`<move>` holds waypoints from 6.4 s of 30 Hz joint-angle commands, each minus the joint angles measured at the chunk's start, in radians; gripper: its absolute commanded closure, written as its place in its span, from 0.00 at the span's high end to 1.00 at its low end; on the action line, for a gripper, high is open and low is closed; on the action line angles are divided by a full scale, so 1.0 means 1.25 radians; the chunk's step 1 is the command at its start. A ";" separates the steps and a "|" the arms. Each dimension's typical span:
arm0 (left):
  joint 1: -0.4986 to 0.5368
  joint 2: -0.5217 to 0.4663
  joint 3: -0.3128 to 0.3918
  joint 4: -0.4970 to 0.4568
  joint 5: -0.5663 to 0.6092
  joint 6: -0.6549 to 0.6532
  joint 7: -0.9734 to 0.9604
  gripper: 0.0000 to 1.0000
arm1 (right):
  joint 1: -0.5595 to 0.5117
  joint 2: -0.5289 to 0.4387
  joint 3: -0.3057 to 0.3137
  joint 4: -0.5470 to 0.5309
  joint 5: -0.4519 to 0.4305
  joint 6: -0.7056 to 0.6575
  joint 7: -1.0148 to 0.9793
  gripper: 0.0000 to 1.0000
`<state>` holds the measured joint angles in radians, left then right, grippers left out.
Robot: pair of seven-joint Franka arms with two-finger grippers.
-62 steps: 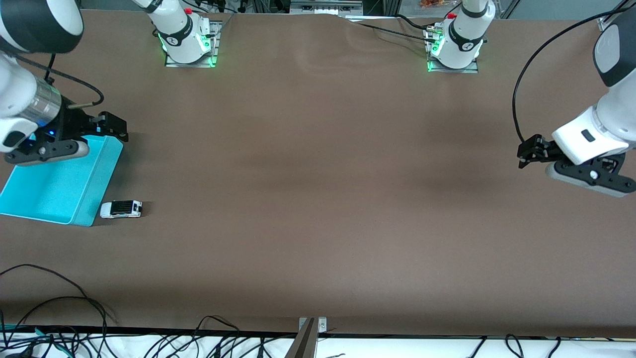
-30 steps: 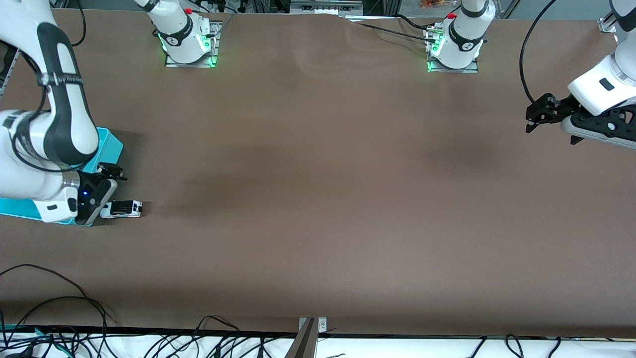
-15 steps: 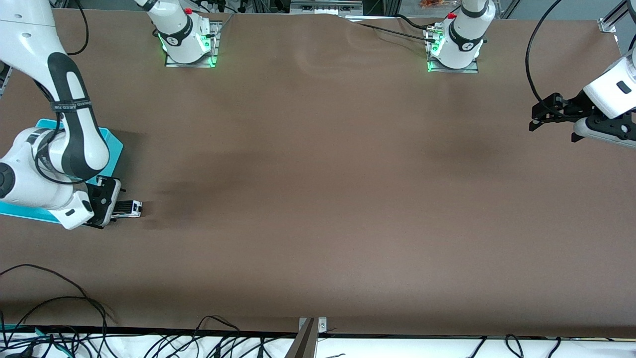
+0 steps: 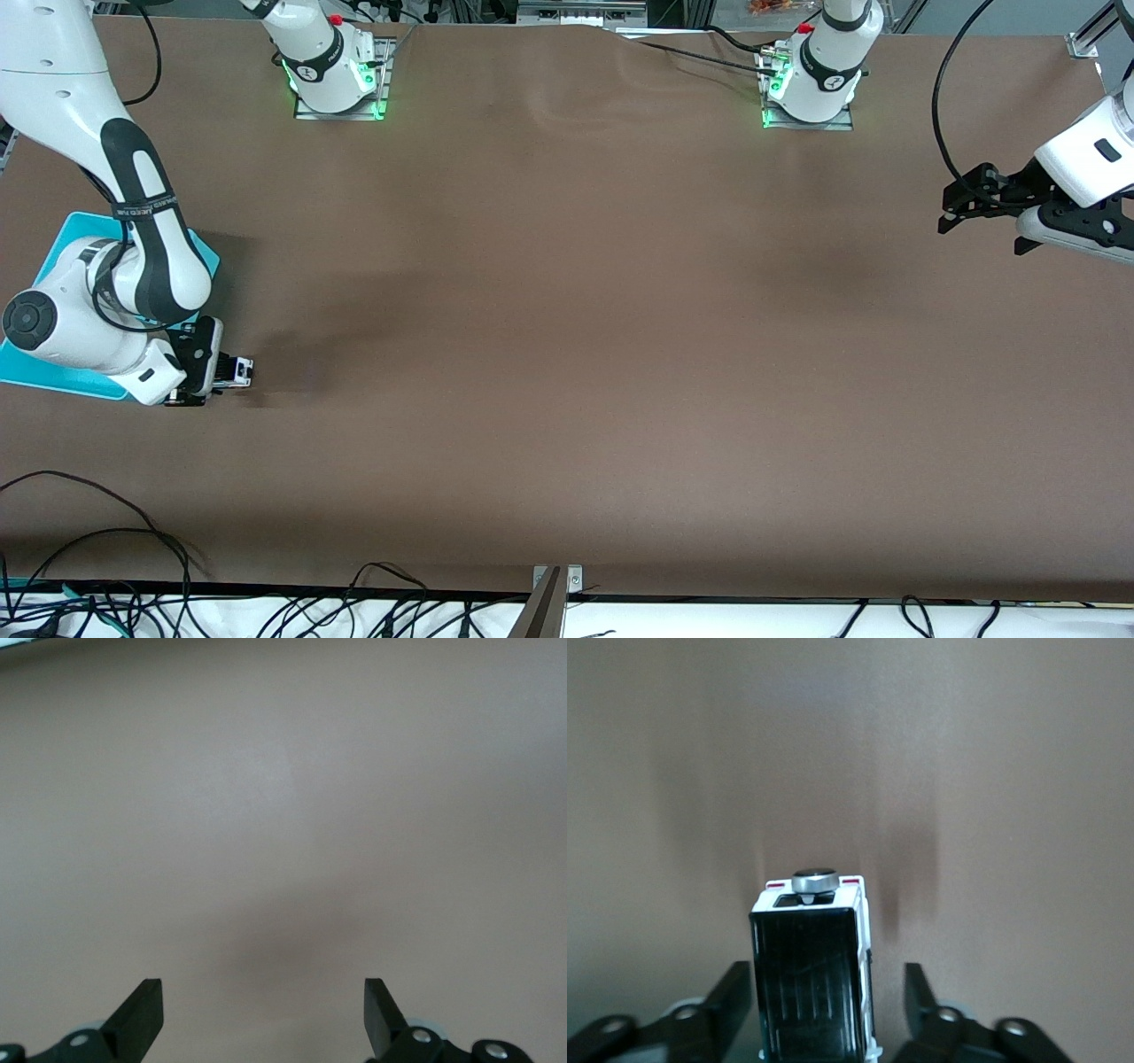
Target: Wind and store white jeep toy
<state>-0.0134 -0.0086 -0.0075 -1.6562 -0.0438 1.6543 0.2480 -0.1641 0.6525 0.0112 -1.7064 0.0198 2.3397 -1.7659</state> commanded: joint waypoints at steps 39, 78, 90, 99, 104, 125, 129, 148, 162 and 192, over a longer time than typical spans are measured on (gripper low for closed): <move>0.007 0.014 0.007 0.060 0.003 -0.032 0.014 1.00 | -0.029 -0.259 -0.135 0.026 0.050 -0.392 -0.068 0.12; 0.054 0.061 0.009 0.170 -0.005 -0.126 0.016 1.00 | -0.149 -0.089 -0.168 -0.132 0.250 -0.098 -0.367 0.17; 0.044 0.054 -0.016 0.158 0.015 -0.138 0.016 1.00 | -0.146 -0.101 -0.166 -0.119 0.254 -0.118 -0.361 1.00; 0.049 0.009 -0.042 0.095 0.031 -0.110 0.015 1.00 | -0.136 -0.129 -0.154 0.004 0.253 -0.291 -0.320 1.00; 0.049 0.003 -0.053 0.087 0.045 -0.101 0.009 1.00 | -0.125 -0.132 -0.135 0.090 0.243 -0.385 -0.222 1.00; 0.057 -0.046 -0.065 0.004 0.047 -0.036 0.020 1.00 | 0.111 -0.272 -0.135 0.254 0.124 -0.619 0.596 1.00; 0.057 -0.046 -0.063 0.009 0.044 -0.046 0.021 1.00 | 0.167 -0.294 -0.137 0.255 0.085 -0.620 0.790 1.00; 0.057 -0.041 -0.066 0.014 0.036 -0.061 0.019 1.00 | 0.215 -0.299 -0.135 0.300 0.057 -0.665 1.290 1.00; 0.057 -0.041 -0.066 0.013 0.036 -0.061 0.019 1.00 | 0.119 -0.426 -0.035 0.156 0.038 -0.621 1.295 1.00; 0.057 -0.041 -0.066 0.013 0.036 -0.062 0.019 1.00 | 0.085 -0.504 0.032 0.070 0.000 -0.611 1.419 1.00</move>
<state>0.0519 -0.0373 -0.0836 -1.6205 -0.0066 1.5795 0.2569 -0.0558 0.0303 0.0400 -1.6137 0.0299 1.5681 0.0015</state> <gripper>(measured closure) 0.000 0.000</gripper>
